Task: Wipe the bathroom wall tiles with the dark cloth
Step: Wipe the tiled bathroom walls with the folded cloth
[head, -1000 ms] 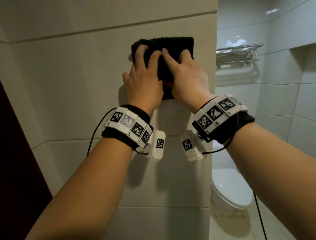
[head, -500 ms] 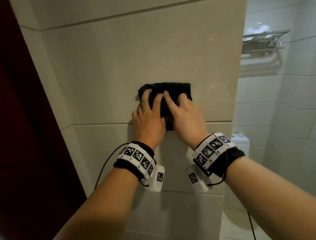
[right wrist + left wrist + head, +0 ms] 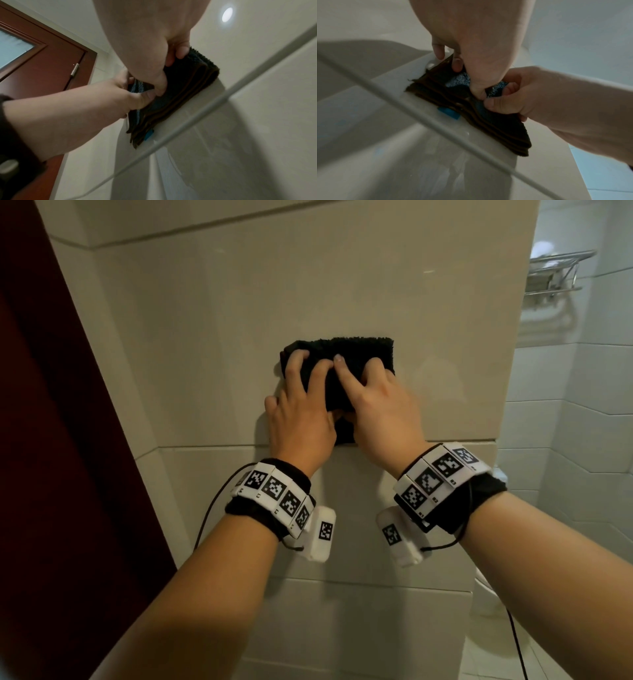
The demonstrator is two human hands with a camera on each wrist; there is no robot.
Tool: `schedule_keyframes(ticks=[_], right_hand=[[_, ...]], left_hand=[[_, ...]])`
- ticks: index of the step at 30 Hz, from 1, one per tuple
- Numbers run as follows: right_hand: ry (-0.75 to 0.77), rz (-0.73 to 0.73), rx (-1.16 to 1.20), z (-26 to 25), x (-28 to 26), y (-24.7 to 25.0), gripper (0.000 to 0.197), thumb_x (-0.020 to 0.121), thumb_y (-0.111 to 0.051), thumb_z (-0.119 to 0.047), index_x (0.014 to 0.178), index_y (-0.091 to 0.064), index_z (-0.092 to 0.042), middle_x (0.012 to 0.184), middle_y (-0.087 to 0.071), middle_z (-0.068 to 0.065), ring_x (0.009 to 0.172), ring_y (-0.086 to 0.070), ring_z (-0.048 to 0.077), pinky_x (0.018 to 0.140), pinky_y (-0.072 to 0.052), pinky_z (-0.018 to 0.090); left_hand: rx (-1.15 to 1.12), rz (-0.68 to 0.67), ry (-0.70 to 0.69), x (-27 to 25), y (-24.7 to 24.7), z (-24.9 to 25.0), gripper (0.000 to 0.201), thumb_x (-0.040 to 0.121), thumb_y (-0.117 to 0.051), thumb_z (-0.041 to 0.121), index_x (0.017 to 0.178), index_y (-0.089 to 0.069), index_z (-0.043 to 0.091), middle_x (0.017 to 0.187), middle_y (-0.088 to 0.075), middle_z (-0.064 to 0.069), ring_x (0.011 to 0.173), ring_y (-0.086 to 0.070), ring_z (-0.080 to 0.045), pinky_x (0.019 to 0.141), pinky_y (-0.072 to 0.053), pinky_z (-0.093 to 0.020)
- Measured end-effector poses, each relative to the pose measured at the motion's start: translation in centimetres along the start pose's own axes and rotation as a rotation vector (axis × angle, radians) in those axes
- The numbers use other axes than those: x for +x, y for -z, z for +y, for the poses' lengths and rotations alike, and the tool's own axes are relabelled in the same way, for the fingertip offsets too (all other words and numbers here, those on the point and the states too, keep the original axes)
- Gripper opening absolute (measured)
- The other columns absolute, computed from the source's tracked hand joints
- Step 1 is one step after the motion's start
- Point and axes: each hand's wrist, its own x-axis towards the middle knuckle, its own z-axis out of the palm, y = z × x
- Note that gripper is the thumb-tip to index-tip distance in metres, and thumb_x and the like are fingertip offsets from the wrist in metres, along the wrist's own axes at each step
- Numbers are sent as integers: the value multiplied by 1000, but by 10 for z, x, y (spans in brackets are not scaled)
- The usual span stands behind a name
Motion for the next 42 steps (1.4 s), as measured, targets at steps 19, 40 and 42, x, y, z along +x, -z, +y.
schedule_keyframes(ticks=[19, 40, 42], right_hand=[[-15, 14, 40, -61, 144, 46, 75, 90, -60, -18, 155, -22, -23, 127, -43, 16, 100, -53, 33, 66, -34, 35], [166, -167, 13, -141, 66, -29, 72, 92, -54, -14, 156, -19, -18, 130, -43, 18, 100, -53, 32, 60, -35, 36], [187, -180, 19, -150, 58, -39, 71, 92, -54, -15, 155, -23, -17, 129, -45, 18, 99, -54, 32, 58, -34, 36]], left_hand=[[-30, -3, 13, 126, 92, -65, 70, 85, -68, 20, 145, -33, 30, 158, -14, -2, 131, -44, -26, 103, -33, -48], [-2, -33, 262, -1, 45, -134, 79, 83, -69, 12, 148, -25, 27, 161, -10, -3, 139, -35, -30, 109, -34, -55], [-2, -46, 294, -13, 43, -141, 80, 82, -69, 11, 148, -26, 26, 161, -10, -3, 138, -36, -30, 109, -35, -53]])
